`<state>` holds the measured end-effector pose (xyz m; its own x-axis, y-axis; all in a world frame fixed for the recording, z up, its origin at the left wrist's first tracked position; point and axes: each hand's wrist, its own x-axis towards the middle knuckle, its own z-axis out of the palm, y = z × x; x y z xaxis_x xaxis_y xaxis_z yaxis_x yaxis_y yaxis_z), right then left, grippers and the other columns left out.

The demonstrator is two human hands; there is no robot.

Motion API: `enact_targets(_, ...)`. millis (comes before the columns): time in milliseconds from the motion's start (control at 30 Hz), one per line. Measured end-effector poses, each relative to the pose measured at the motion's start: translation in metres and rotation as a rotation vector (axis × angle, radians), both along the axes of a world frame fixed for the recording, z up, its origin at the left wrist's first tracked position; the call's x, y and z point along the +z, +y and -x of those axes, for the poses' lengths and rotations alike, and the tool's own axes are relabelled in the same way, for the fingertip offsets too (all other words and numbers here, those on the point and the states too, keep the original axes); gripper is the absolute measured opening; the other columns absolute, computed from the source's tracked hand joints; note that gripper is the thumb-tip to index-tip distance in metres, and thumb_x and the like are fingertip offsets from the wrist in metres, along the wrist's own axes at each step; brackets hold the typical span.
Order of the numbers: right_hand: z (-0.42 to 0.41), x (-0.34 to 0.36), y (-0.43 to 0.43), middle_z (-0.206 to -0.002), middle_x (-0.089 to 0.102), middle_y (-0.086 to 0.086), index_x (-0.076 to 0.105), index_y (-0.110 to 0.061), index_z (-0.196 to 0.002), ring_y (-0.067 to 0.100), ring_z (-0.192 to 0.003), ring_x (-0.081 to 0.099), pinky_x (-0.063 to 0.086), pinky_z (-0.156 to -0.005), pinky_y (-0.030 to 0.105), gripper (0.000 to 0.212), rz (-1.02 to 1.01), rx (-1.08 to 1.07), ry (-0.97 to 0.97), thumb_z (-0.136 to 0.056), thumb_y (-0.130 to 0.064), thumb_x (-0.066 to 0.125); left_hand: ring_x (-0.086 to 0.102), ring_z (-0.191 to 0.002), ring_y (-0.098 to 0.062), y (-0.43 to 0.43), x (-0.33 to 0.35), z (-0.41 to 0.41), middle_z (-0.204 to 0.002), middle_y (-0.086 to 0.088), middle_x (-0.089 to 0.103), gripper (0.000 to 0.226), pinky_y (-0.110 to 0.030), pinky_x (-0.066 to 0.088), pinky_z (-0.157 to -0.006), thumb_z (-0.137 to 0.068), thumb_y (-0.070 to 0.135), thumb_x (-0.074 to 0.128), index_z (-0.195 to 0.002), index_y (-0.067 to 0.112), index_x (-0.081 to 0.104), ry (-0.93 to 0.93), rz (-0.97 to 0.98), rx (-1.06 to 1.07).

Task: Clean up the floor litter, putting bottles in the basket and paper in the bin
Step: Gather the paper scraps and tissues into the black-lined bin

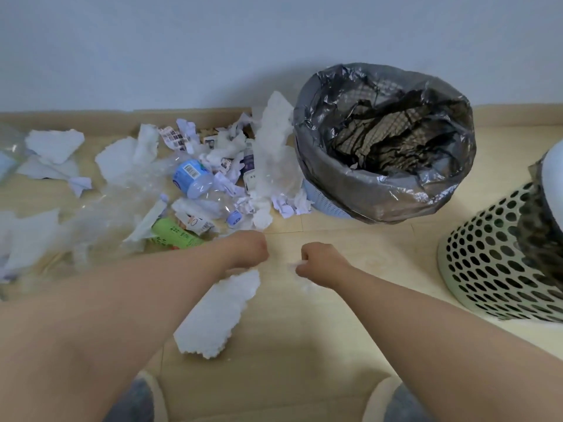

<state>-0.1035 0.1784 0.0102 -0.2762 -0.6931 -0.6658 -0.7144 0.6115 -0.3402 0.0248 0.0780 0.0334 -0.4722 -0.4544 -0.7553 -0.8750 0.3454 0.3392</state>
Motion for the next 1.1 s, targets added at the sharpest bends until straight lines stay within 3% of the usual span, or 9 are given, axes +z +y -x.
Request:
enact_targets(100, -0.019, 0.006, -0.028, -0.085, 0.048, 0.001, 0.035, -0.021, -0.066, 0.019, -0.071, 0.047, 0.034, -0.051, 0.024, 0.027, 0.145, -0.165, -0.140, -0.086, -0.014, 0.052, 0.055, -0.094, -0.023, -0.030, 0.010, -0.011, -0.107, -0.012, 0.059, 0.026, -0.025, 0.039, -0.070, -0.097, 0.016, 0.041, -0.107, 0.002, 0.060, 0.093, 0.092, 0.130)
enact_targets(233, -0.029, -0.005, -0.049, -0.080, 0.050, 0.003, 0.038, -0.017, -0.074, 0.020, -0.066, 0.050, 0.043, -0.058, 0.028, 0.016, 0.252, -0.487, -0.286, -0.084, -0.005, 0.041, 0.048, -0.083, -0.021, -0.060, 0.000, -0.023, -0.097, -0.008, 0.055, 0.022, -0.028, 0.037, -0.064, -0.095, 0.014, 0.037, -0.099, 0.009, 0.059, 0.185, 0.202, 0.266)
enact_targets(300, -0.028, -0.012, -0.051, -0.082, 0.052, 0.005, 0.043, -0.017, -0.081, 0.024, -0.070, 0.051, 0.047, -0.064, 0.033, 0.014, 0.270, -0.568, -0.294, -0.085, -0.005, 0.037, 0.050, -0.083, -0.022, -0.065, -0.011, -0.034, -0.101, -0.008, 0.060, 0.024, -0.031, 0.042, -0.071, -0.094, 0.016, 0.038, -0.102, 0.009, 0.060, 0.133, 0.213, 0.236)
enact_targets(433, -0.014, -0.020, -0.055, -0.101, 0.055, 0.006, 0.053, -0.013, -0.108, 0.023, -0.083, 0.052, 0.043, -0.067, 0.029, 0.025, 0.236, -0.462, -0.144, -0.089, -0.006, 0.038, 0.053, -0.094, -0.022, -0.066, -0.033, -0.043, -0.115, -0.007, 0.060, 0.023, -0.030, 0.041, -0.078, -0.094, 0.017, 0.041, -0.110, 0.012, 0.057, 0.031, 0.245, 0.098)
enact_targets(567, -0.001, -0.026, -0.067, -0.130, 0.043, 0.007, 0.052, -0.015, -0.123, 0.026, -0.114, 0.045, 0.041, -0.087, 0.031, 0.034, 0.268, -0.244, 0.136, -0.093, -0.005, 0.039, 0.043, -0.121, -0.026, -0.056, -0.054, -0.042, -0.140, -0.002, 0.037, 0.046, -0.036, 0.041, -0.096, -0.090, 0.025, 0.050, -0.135, 0.024, 0.042, 0.032, 0.291, -0.139)
enact_targets(700, 0.003, -0.028, -0.078, -0.156, 0.008, -0.002, 0.032, -0.032, -0.141, 0.026, -0.139, 0.016, 0.024, -0.108, 0.038, 0.049, 0.215, -0.004, 0.277, -0.095, -0.018, 0.043, 0.024, -0.137, -0.031, -0.057, -0.068, -0.039, -0.156, -0.004, 0.011, 0.069, -0.044, 0.034, -0.106, -0.086, 0.029, 0.055, -0.146, 0.031, 0.020, -0.014, 0.372, -0.204)
enact_targets(800, 0.003, -0.036, -0.090, -0.158, -0.012, -0.006, 0.017, -0.040, -0.146, 0.028, -0.144, 0.003, 0.021, -0.112, 0.040, 0.062, 0.097, 0.016, 0.215, -0.094, -0.024, 0.048, 0.018, -0.139, -0.032, -0.063, -0.073, -0.034, -0.158, -0.001, 0.000, 0.077, -0.047, 0.032, -0.108, -0.083, 0.029, 0.059, -0.146, 0.036, 0.016, -0.026, 0.392, -0.177)
enact_targets(933, -0.007, -0.049, -0.091, -0.157, -0.002, -0.004, 0.022, -0.039, -0.143, 0.029, -0.140, 0.014, 0.028, -0.107, 0.039, 0.068, 0.033, 0.037, 0.145, -0.089, -0.011, 0.052, 0.027, -0.132, -0.032, -0.062, -0.082, -0.035, -0.154, -0.005, 0.013, 0.066, -0.046, 0.041, -0.099, -0.086, 0.023, 0.056, -0.143, 0.035, 0.024, -0.044, 0.384, -0.187)
enact_targets(1100, -0.013, -0.057, -0.071, -0.138, 0.031, -0.001, 0.038, -0.036, -0.134, 0.024, -0.119, 0.037, 0.039, -0.087, 0.030, 0.060, 0.152, 0.158, 0.176, -0.086, -0.001, 0.049, 0.050, -0.109, -0.028, -0.060, -0.079, -0.039, -0.122, -0.006, 0.043, 0.038, -0.033, 0.044, -0.080, -0.091, 0.023, 0.051, -0.128, 0.024, 0.046, 0.018, 0.426, -0.168)
